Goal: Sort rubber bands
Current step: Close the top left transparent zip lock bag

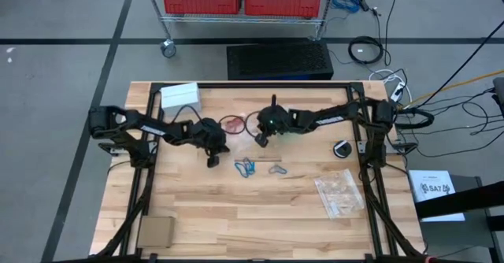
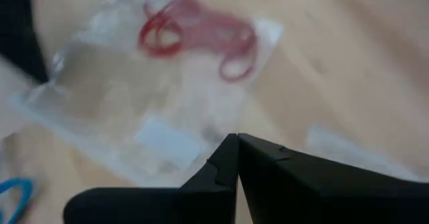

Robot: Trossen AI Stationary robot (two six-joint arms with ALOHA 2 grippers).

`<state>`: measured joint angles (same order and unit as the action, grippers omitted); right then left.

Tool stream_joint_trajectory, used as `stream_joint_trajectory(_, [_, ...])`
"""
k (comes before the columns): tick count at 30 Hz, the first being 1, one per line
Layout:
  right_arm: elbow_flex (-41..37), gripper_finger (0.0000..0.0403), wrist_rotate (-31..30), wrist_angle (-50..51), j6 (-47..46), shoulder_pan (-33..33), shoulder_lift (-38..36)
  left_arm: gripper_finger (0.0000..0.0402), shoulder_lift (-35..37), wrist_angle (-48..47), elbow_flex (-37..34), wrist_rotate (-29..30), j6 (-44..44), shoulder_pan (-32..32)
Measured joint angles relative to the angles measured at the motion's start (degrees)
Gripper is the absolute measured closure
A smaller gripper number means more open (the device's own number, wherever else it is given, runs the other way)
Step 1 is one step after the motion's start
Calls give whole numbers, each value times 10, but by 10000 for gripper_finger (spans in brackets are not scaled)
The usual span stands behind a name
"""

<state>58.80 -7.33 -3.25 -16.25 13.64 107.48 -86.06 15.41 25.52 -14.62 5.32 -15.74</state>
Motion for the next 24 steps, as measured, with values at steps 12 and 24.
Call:
stream_joint_trajectory(12, [41,403,17,119,13,-24,-67,395,33,78,0,4,-5,8])
stream_joint_trajectory(24, [40,403,-2,122,-96,-79,8,395,66,0,0,85,-20,-102])
